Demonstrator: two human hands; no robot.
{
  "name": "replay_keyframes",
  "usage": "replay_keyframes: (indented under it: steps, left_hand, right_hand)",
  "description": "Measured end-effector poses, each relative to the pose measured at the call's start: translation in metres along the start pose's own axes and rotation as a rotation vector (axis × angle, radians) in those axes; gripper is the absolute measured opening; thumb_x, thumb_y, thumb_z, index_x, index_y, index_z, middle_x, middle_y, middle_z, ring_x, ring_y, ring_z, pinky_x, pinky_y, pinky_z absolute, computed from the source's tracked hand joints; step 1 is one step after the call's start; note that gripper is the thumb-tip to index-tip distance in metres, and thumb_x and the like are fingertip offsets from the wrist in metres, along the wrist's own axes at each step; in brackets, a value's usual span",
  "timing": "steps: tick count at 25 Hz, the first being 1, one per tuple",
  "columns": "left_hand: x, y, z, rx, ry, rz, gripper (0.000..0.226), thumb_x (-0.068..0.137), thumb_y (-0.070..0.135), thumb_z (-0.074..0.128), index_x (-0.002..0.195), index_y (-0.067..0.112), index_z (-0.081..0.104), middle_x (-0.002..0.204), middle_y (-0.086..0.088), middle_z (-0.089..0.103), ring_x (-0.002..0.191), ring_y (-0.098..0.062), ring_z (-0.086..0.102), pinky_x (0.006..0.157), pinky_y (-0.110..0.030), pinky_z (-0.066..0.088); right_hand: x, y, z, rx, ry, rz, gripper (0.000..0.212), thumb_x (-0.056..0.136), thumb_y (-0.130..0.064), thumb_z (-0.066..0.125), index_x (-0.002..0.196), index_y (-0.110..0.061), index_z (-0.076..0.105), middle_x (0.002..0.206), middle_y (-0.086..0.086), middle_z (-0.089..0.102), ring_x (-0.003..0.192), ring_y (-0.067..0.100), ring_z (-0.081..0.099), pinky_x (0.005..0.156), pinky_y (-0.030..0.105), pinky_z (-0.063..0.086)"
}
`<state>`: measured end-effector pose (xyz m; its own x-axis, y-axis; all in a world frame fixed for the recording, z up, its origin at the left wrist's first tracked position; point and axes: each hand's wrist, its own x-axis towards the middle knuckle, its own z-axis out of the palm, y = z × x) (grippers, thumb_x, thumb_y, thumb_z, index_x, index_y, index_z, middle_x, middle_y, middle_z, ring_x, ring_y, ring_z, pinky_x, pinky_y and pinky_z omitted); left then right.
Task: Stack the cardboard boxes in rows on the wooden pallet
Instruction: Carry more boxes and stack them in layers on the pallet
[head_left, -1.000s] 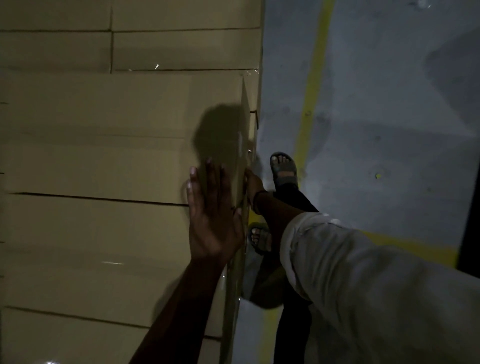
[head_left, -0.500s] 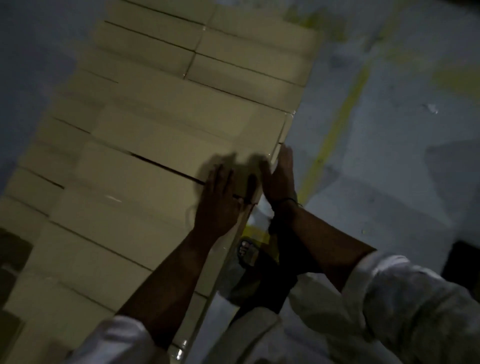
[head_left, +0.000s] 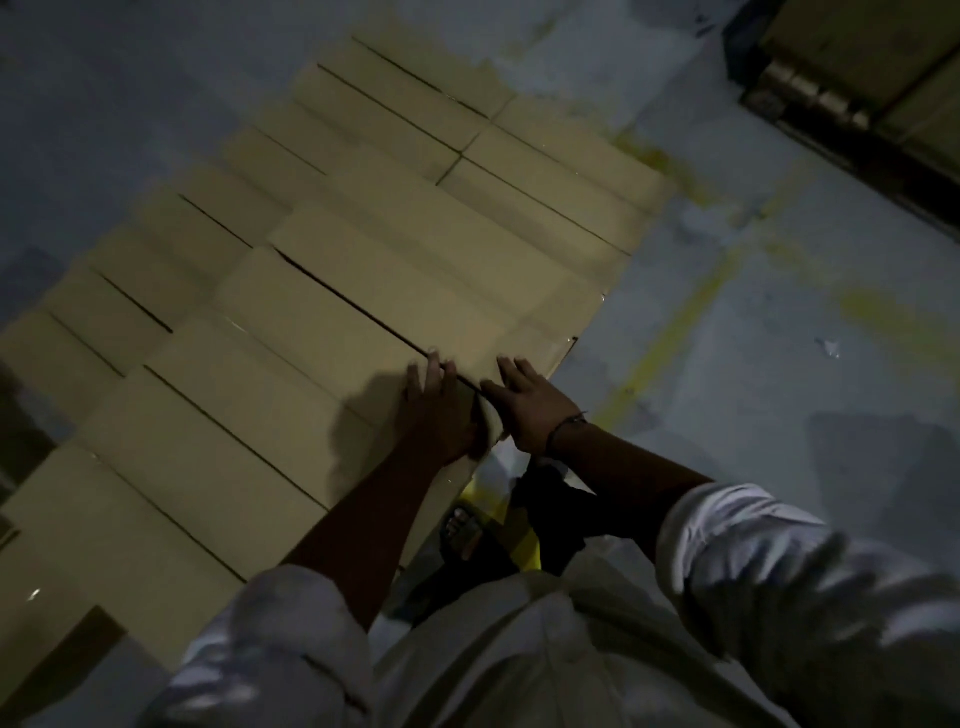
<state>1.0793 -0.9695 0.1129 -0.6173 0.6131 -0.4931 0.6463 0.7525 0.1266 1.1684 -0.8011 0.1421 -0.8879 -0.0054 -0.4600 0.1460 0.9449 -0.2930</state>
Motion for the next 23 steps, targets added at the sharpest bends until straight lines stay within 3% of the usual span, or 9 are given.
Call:
replay_keyframes:
  steps: [2,4,6,7,9,12,15,18,23]
  left_hand:
    - [-0.001,0.001,-0.012,-0.052,0.032,-0.050,0.088,0.091,0.060,0.043,0.160,0.013,0.014,0.167,-0.014,0.005,0.151,-0.042,0.010,0.116,-0.050,0.026]
    - [-0.004,-0.006,-0.024,-0.071,0.101,-0.013,0.077,0.085,0.051,0.042,0.152,0.014,0.037,0.160,-0.017,0.027,0.137,-0.045,0.037,0.103,-0.047,0.041]
    - [0.004,-0.027,-0.037,-0.129,0.139,0.028,0.069,0.075,0.046,0.040,0.132,0.011,0.059,0.141,-0.020,0.051,0.111,-0.045,0.056,0.085,-0.045,0.052]
    - [0.009,-0.039,-0.047,-0.150,0.161,0.005,0.064,0.077,0.043,0.047,0.131,0.012,0.060,0.139,-0.019,0.051,0.110,-0.044,0.056,0.085,-0.045,0.053]
    - [0.020,-0.066,-0.067,-0.164,0.152,-0.095,0.065,0.085,0.042,0.063,0.143,0.017,0.047,0.151,-0.015,0.037,0.127,-0.040,0.045,0.099,-0.043,0.045]
    - [0.044,-0.116,-0.092,-0.204,0.187,-0.265,0.073,0.088,0.048,0.065,0.149,0.019,0.036,0.159,-0.013,0.026,0.136,-0.039,0.034,0.106,-0.046,0.038]
    - [0.067,-0.171,-0.112,-0.235,0.215,-0.380,0.077,0.089,0.047,0.065,0.151,0.016,0.032,0.160,-0.016,0.023,0.138,-0.044,0.031,0.108,-0.051,0.036]
    - [0.093,-0.215,-0.122,-0.269,0.225,-0.408,0.083,0.089,0.050,0.065,0.154,0.016,0.027,0.164,-0.015,0.016,0.142,-0.046,0.025,0.112,-0.055,0.033]
    - [0.128,-0.236,-0.123,-0.341,0.175,-0.416,0.102,0.089,0.058,0.064,0.160,0.012,0.006,0.166,-0.021,0.000,0.149,-0.049,0.008,0.121,-0.056,0.013]
  right_hand:
    - [0.001,-0.002,-0.008,0.006,-0.057,0.023,0.074,0.098,-0.030,0.058,0.160,-0.024,0.019,0.167,0.017,-0.002,0.153,0.040,0.000,0.119,0.052,0.024]
    - [0.005,-0.008,-0.011,-0.009,-0.091,0.049,0.070,0.099,-0.032,0.056,0.159,-0.022,0.022,0.166,0.018,0.002,0.152,0.043,0.004,0.114,0.053,0.031]
    - [0.017,-0.025,-0.015,-0.062,-0.072,0.025,0.065,0.097,-0.035,0.056,0.155,-0.019,0.032,0.161,0.022,0.016,0.144,0.046,0.020,0.106,0.052,0.041]
    - [0.028,-0.034,-0.017,-0.081,-0.053,-0.014,0.065,0.095,-0.037,0.058,0.152,-0.018,0.036,0.157,0.022,0.024,0.139,0.044,0.028,0.103,0.051,0.043]
    - [0.048,-0.058,-0.026,-0.073,-0.030,-0.082,0.063,0.094,-0.039,0.057,0.150,-0.017,0.040,0.153,0.020,0.032,0.134,0.041,0.035,0.103,0.048,0.042]
    - [0.075,-0.078,-0.037,-0.020,-0.003,-0.108,0.056,0.099,-0.038,0.049,0.150,-0.017,0.040,0.152,0.019,0.031,0.133,0.040,0.035,0.103,0.045,0.041]
    - [0.092,-0.080,-0.037,-0.062,-0.042,-0.053,0.059,0.094,-0.036,0.057,0.146,-0.018,0.037,0.155,0.018,0.021,0.137,0.042,0.027,0.104,0.047,0.042]
    - [0.096,-0.078,-0.030,-0.107,-0.120,-0.027,0.073,0.090,-0.032,0.058,0.153,-0.018,0.025,0.165,0.015,0.003,0.149,0.043,0.008,0.114,0.049,0.033]
    - [0.094,-0.066,-0.017,-0.158,-0.140,-0.057,0.085,0.094,-0.042,0.055,0.161,-0.019,0.007,0.167,0.010,-0.013,0.154,0.036,-0.007,0.123,0.046,0.021]
